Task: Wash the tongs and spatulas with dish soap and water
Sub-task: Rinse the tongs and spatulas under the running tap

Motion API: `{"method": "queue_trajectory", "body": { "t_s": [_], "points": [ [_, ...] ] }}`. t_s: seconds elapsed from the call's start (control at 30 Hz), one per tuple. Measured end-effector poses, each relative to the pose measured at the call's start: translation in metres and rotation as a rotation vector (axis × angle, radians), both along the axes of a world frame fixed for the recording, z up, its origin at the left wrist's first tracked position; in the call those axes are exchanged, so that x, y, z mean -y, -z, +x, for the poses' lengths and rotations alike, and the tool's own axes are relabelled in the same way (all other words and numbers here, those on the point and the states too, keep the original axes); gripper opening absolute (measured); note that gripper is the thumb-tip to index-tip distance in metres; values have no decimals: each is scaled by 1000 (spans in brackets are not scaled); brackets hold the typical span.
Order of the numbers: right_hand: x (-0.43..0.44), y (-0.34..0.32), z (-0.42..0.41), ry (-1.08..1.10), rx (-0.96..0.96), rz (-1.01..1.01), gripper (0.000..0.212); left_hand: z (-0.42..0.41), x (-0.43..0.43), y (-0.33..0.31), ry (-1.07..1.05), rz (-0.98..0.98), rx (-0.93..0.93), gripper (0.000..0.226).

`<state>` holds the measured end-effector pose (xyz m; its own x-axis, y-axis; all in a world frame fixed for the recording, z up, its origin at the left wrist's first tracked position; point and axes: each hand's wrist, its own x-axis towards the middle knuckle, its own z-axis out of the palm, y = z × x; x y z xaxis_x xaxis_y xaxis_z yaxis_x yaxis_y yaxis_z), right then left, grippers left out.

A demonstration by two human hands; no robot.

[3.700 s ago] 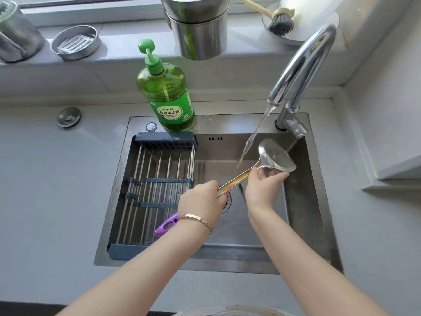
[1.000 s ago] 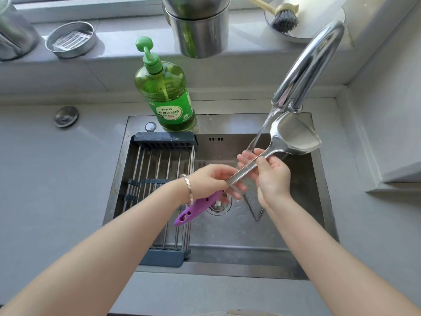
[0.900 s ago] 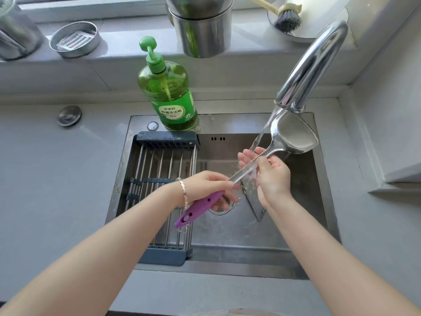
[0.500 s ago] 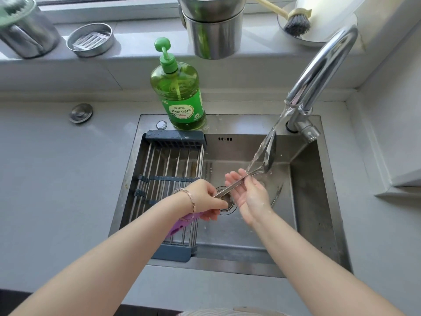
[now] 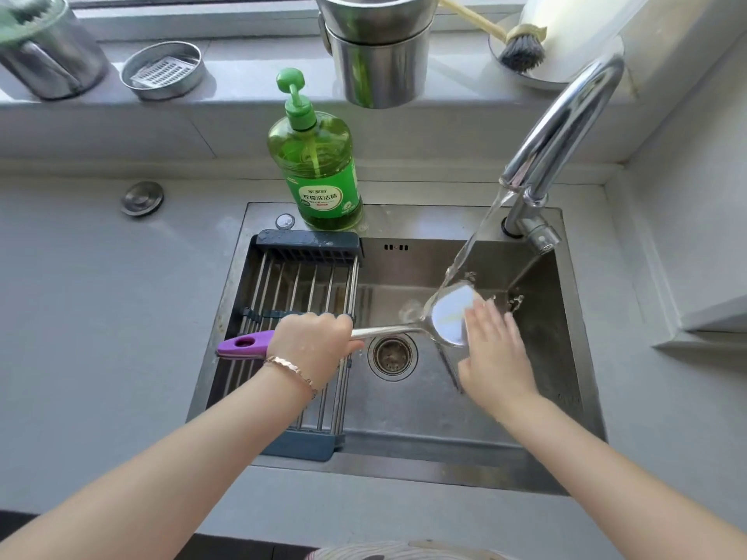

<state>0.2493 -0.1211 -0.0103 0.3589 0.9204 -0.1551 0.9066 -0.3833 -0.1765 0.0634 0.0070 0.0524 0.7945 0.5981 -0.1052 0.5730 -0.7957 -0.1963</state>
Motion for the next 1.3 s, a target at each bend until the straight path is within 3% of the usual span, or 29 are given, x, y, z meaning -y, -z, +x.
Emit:
{"method": "queue_trajectory", "body": {
  "t_s": [0.1,0.2,0.3,0.47,0.57,0.63,0.77,0.9,1.07,1.17,1.23,1.3],
  "points": [
    [-2,10,-11,-170,-113,-99,79,0,-1,8,-3,52,61,50],
    [-12,14,4,-255,-30,-124,78,4,1,-2,-17,81,-8,49],
    [-19,14,16,-199,-11,-148,61,4,1,-11,-4,42,-71,42],
    [-17,8,13,-353,-89,-57,48,3,3,-14,12,55,-61,41],
    [-17,9,21,-333,-80,-44,56,4,4,-11,-18,-24,-120,45],
    [-14,10,14,-388,-135,-146,57,4,4,-11,-27,-39,-149,45],
    [-20,1,24,-298,-86,-146,76,10,6,-17,48,75,-10,42],
    [-38,-11,23,-211,-74,-210,89,20,12,-16,9,-29,8,43],
    [-58,-25,0,-254,-404,-122,63,24,3,1,13,66,115,57],
    [-47,-21,-3,-265,-402,87,49,34,6,-7,35,82,70,50],
    [-35,-14,-8,-278,-363,170,47,47,3,-5,106,35,70,39],
    [-26,-4,-7,-227,-305,270,47,59,5,-5,85,-12,56,42]
  ]
}}
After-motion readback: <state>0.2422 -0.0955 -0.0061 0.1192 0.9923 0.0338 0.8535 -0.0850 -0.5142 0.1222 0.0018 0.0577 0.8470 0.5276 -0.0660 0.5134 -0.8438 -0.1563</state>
